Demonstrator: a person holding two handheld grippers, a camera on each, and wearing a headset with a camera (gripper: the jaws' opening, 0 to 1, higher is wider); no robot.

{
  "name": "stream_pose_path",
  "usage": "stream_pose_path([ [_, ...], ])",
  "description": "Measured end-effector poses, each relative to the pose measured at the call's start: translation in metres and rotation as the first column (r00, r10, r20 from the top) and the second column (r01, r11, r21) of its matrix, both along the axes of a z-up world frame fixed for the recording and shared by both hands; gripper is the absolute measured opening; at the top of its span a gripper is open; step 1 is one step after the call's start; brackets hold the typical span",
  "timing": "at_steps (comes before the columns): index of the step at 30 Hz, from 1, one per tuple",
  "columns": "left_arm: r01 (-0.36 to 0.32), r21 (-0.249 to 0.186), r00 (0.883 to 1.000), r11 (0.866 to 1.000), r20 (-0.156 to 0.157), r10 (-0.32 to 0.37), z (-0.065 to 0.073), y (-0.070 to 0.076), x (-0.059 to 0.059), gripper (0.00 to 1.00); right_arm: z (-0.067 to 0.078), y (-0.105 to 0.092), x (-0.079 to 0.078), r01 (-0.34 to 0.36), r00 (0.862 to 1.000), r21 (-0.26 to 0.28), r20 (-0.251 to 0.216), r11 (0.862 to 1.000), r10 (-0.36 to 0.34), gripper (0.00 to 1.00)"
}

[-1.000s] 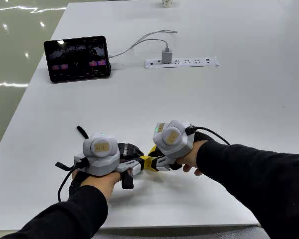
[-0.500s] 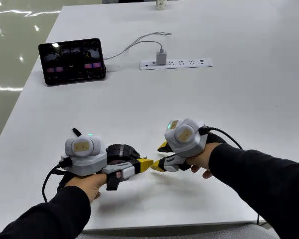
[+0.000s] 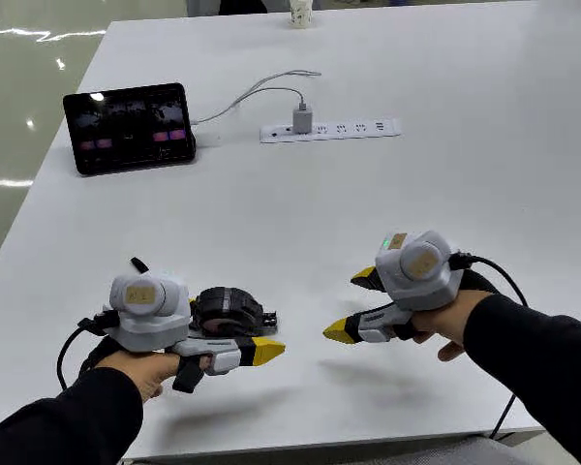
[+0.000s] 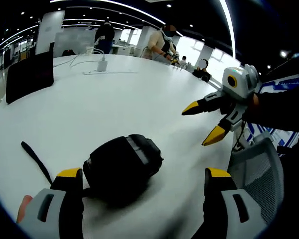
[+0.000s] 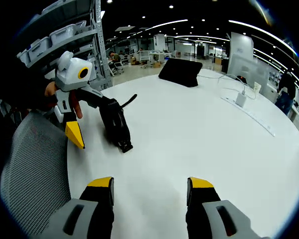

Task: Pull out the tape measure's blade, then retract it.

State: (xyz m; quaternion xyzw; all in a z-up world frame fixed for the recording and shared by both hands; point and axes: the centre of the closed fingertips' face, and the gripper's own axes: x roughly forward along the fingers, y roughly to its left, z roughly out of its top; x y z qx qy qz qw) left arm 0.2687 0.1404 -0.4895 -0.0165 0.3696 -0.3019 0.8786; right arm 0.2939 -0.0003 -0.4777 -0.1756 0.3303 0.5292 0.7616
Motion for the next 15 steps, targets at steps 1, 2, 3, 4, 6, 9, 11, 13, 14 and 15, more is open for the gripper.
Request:
stream_pose_path([
  [1,0.005,0.016,1.000,1.000,-0.001,-0.005,-0.001,0.004,-0.001,0.99,0.000,-0.005,0.000,0.010,1.000,0.003,0.000,1.000,-0.010,0.58],
  [2,0.008,0.031,1.000,0.999,0.000,-0.008,-0.001,0.008,-0.002,0.99,0.001,-0.008,0.000,0.017,1.000,0.005,0.001,1.000,-0.017,0.60],
  [3,0.012,0.038,1.000,0.999,0.003,-0.012,0.000,0.011,-0.003,0.99,0.002,-0.012,0.000,0.022,1.000,0.006,0.002,1.000,-0.022,0.61],
  [4,0.013,0.042,1.000,0.999,0.003,-0.014,0.001,0.016,-0.004,0.99,0.003,-0.017,-0.001,0.029,1.000,0.008,0.002,1.000,-0.029,0.62],
  [6,0.005,0.041,1.000,0.999,-0.004,-0.005,0.004,0.026,-0.005,0.99,0.006,-0.024,-0.002,0.039,0.999,0.011,0.007,0.999,-0.039,0.66],
  [9,-0.002,0.050,1.000,0.999,-0.008,0.002,0.009,0.043,-0.007,0.95,0.007,-0.037,-0.001,0.051,0.999,0.013,0.019,0.999,-0.051,0.71],
  [11,0.000,0.059,1.000,0.998,-0.011,0.000,0.011,0.053,-0.010,0.91,0.008,-0.044,0.000,0.061,0.998,0.010,0.022,0.998,-0.062,0.75],
  [13,0.006,0.075,1.000,0.997,-0.002,-0.006,0.017,0.063,-0.012,0.92,0.009,-0.053,0.000,0.070,0.997,0.007,0.028,0.998,-0.070,0.80],
  [14,0.010,0.085,1.000,0.996,0.005,-0.011,0.021,0.066,-0.014,0.94,0.010,-0.057,0.000,0.074,0.997,0.006,0.032,0.997,-0.074,0.82],
  [15,0.011,0.091,1.000,0.996,0.009,-0.012,0.024,0.070,-0.016,0.96,0.011,-0.060,-0.001,0.076,0.997,0.006,0.034,0.997,-0.076,0.84],
])
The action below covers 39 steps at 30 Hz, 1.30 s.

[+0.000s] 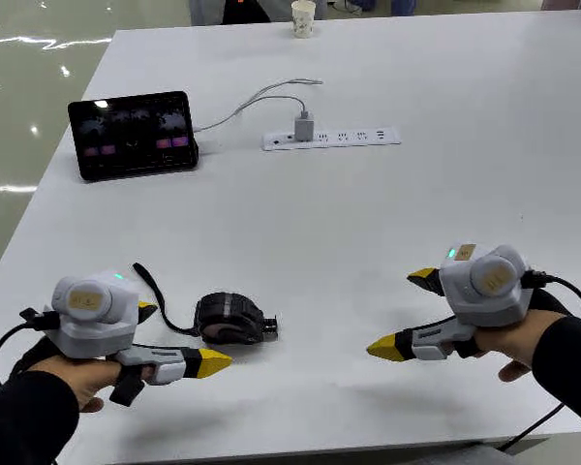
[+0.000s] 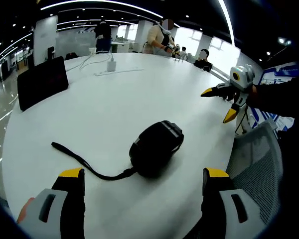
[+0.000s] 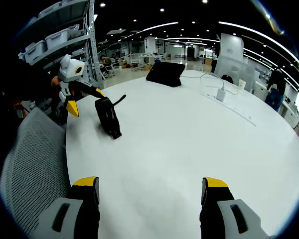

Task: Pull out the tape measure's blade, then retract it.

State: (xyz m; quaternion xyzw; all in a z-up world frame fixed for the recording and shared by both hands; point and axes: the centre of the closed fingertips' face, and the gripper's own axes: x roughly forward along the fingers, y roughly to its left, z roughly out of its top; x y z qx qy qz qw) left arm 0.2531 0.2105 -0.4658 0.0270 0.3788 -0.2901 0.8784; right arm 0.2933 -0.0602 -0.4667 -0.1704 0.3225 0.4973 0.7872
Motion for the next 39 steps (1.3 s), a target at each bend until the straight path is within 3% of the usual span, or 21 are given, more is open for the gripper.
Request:
stream_pose_path([
  [5,-0.003,0.023,1.000,1.000,0.019,0.003,0.012,0.017,-0.006,0.99,0.001,-0.016,-0.004,0.017,1.000,0.007,0.001,1.000,-0.017,0.90],
  [11,0.008,0.030,1.000,1.000,0.016,-0.008,0.019,0.028,-0.018,0.99,-0.001,-0.041,-0.005,0.029,0.999,-0.007,0.013,1.000,-0.029,0.98],
  [15,0.030,0.065,0.999,0.997,0.014,-0.031,0.016,0.036,-0.025,0.99,-0.002,-0.057,-0.013,0.042,0.999,-0.028,0.002,0.999,-0.042,0.99],
  [22,0.035,0.077,0.999,0.996,0.016,-0.036,0.013,0.042,-0.033,0.99,-0.005,-0.092,-0.019,0.077,0.997,-0.066,-0.012,0.995,-0.078,0.99],
  [26,0.074,0.108,0.997,0.991,0.000,-0.075,0.009,0.043,-0.041,0.99,-0.004,-0.107,-0.023,0.097,0.995,-0.077,-0.012,0.992,-0.098,0.99],
  [35,0.099,0.103,0.995,0.990,-0.021,-0.097,0.010,0.045,-0.043,0.99,-0.003,-0.128,-0.030,0.139,0.990,-0.084,-0.021,0.987,-0.141,0.99],
  [37,0.091,0.132,0.996,0.987,0.014,-0.093,0.013,0.050,-0.037,0.99,-0.003,-0.129,-0.031,0.146,0.989,-0.078,-0.025,0.986,-0.148,0.99],
  [39,0.083,0.105,0.997,0.991,-0.003,-0.083,0.013,0.050,-0.036,0.99,-0.003,-0.129,-0.032,0.151,0.988,-0.075,-0.025,0.986,-0.153,0.99],
])
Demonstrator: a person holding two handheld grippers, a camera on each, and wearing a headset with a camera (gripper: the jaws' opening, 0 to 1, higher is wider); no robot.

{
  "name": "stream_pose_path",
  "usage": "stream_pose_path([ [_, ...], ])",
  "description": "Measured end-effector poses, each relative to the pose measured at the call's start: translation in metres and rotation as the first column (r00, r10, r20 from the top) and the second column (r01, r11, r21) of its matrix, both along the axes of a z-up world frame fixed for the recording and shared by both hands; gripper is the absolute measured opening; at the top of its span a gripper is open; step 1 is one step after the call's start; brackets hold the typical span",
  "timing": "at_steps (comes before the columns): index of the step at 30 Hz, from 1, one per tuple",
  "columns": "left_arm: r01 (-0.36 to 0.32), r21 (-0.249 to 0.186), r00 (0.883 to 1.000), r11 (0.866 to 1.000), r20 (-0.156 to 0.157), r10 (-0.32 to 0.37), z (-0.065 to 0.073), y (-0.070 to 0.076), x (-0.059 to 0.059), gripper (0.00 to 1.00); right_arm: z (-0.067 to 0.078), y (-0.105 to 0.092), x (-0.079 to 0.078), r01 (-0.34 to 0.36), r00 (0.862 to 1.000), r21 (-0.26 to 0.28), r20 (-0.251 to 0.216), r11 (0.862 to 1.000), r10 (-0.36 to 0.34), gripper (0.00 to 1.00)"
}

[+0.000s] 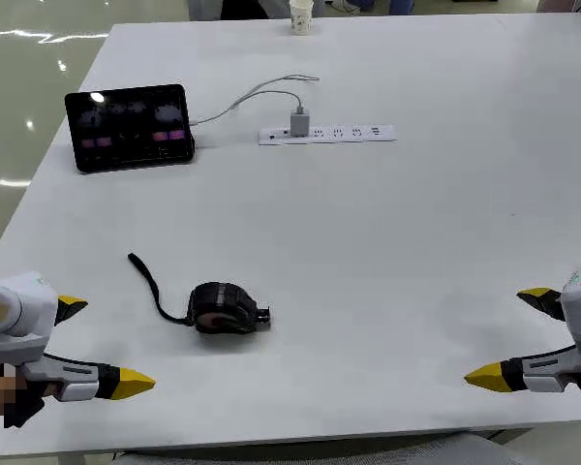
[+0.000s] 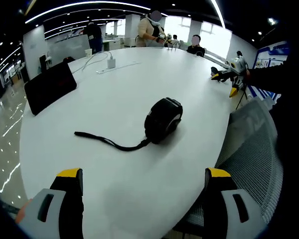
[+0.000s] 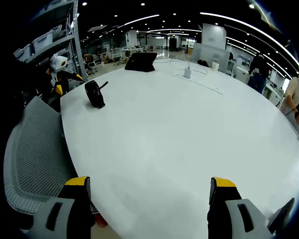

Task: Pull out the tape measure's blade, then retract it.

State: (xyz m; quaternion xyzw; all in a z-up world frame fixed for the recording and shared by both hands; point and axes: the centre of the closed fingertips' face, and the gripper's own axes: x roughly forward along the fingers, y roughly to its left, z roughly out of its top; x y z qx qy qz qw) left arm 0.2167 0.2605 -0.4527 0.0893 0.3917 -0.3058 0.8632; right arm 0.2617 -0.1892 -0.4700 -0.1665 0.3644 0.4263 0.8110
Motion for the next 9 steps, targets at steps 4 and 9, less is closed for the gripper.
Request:
stream_pose_path([
  [4,-0.008,0.008,1.000,1.000,0.009,0.008,0.0006,0.0024,0.0025,0.99,0.0003,0.0009,-0.0017,0.000,1.000,0.006,0.000,1.000,0.000,0.99],
  [9,-0.013,0.005,1.000,1.000,0.014,0.013,0.0020,0.0048,0.0049,0.99,0.0020,0.0017,-0.0005,-0.008,1.000,0.002,0.008,1.000,0.008,0.99],
])
